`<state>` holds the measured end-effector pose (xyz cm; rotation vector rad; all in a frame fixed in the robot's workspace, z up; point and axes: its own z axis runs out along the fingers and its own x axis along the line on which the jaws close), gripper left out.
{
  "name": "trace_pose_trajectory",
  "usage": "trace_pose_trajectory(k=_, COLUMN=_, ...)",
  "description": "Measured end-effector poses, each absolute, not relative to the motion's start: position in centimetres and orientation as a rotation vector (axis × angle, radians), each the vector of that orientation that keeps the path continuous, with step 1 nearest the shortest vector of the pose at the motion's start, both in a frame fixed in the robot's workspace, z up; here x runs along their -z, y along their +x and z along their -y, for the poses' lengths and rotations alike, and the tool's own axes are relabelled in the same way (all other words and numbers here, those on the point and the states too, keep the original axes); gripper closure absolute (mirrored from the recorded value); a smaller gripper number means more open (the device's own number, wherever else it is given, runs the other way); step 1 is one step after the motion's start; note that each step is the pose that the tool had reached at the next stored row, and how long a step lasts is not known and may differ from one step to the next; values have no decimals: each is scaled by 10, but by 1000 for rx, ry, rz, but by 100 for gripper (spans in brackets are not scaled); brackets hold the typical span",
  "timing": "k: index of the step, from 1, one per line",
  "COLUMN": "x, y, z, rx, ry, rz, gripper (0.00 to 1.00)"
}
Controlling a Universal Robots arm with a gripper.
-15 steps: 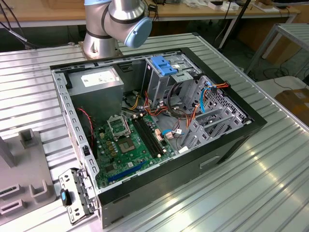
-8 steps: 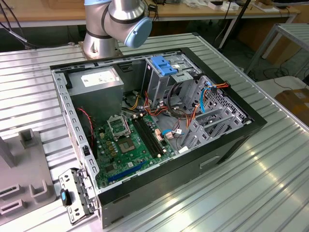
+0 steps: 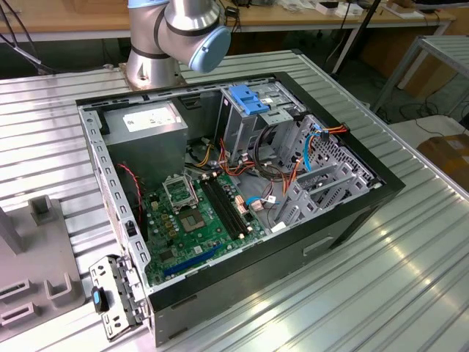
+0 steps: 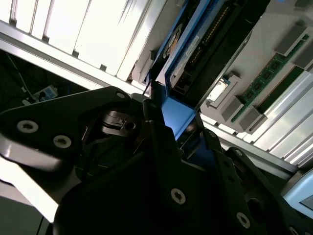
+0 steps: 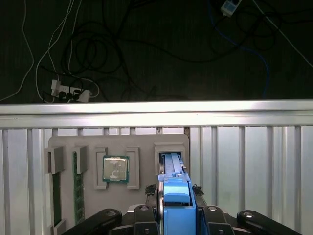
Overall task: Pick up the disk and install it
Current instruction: 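Pick up the disk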
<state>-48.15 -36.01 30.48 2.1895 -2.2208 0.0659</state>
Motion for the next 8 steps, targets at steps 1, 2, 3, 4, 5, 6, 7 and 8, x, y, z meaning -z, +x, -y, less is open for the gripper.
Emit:
trace_pose_trajectory(k=1, x=-305, y=-481, z=360, rx=-66, ry=2189, rz=2221, gripper=63)
trace_pose_trajectory(k=2, x=-305, y=-481, z=360, rx=-66, ry=2189, rz=2221, gripper=63)
trace_pose_trajectory(k=3, x=-305, y=-481, z=360, rx=-66, ry=2189, rz=2221, gripper=63)
trace_pose_trajectory(k=4, x=-305, y=-481, z=360, rx=-66, ry=2190, rz=2221, gripper=63)
trace_pose_trajectory(k=5, x=-305, y=-482, z=360, rx=-66, ry=2190, rz=2221, gripper=63)
trace_pose_trajectory(k=6, x=-306, y=-482, z=360, rx=-67, ry=2190, rz=2221, gripper=63)
trace_pose_trajectory(k=7, x=-306, y=-481, z=360, rx=-68, ry=2190, rz=2221, gripper=63)
trace_pose_trajectory(k=8, x=-308, y=-481, z=360, rx=-69, ry=2191, rz=2222, gripper=63)
